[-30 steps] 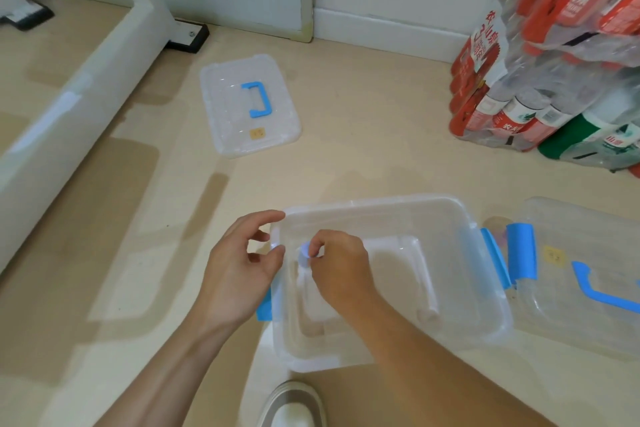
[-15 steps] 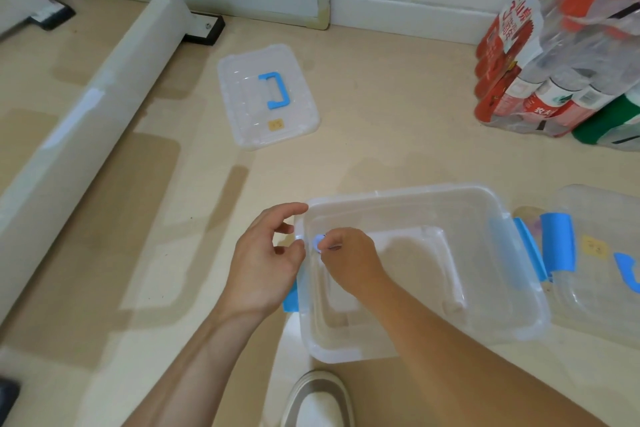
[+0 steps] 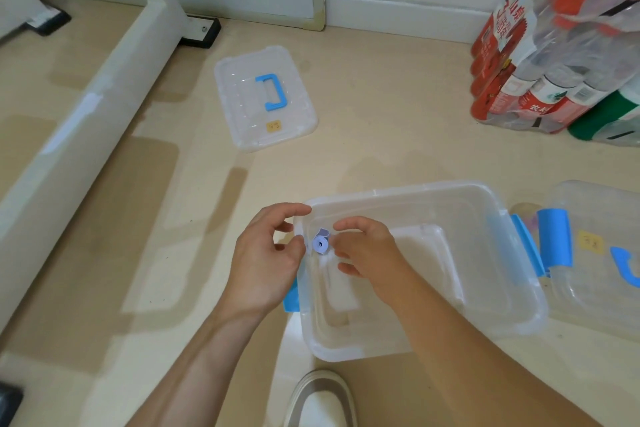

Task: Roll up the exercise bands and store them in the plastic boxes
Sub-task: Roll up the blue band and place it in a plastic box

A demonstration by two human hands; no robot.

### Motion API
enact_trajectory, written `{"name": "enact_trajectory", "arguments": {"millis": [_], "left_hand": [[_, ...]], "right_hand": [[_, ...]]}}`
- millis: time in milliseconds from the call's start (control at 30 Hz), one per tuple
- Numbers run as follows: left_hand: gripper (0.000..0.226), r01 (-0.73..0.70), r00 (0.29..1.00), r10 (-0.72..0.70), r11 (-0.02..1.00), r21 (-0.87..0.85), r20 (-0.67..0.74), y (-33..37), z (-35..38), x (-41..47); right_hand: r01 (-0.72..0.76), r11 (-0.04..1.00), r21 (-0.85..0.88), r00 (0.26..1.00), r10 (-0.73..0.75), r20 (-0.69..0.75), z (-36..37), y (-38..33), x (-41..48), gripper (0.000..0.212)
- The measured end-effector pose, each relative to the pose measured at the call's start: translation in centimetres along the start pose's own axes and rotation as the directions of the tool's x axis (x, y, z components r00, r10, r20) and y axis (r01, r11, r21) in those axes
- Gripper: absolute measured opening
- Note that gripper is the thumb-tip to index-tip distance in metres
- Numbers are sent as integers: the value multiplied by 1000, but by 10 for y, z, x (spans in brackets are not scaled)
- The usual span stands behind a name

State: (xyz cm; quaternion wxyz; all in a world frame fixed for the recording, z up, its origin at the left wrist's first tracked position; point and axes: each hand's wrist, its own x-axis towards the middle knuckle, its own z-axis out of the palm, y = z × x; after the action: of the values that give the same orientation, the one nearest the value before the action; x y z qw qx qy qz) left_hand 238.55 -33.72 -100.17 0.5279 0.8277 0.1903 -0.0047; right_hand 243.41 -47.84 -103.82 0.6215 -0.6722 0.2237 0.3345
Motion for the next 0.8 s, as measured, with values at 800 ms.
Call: {"name": "enact_trajectory", "arguments": {"millis": [800], "left_hand": [[57, -214, 924, -209, 413, 886, 320, -44, -1, 198]], "right_hand": [[281, 367, -887, 956, -181, 228, -20, -106, 18, 55]]}}
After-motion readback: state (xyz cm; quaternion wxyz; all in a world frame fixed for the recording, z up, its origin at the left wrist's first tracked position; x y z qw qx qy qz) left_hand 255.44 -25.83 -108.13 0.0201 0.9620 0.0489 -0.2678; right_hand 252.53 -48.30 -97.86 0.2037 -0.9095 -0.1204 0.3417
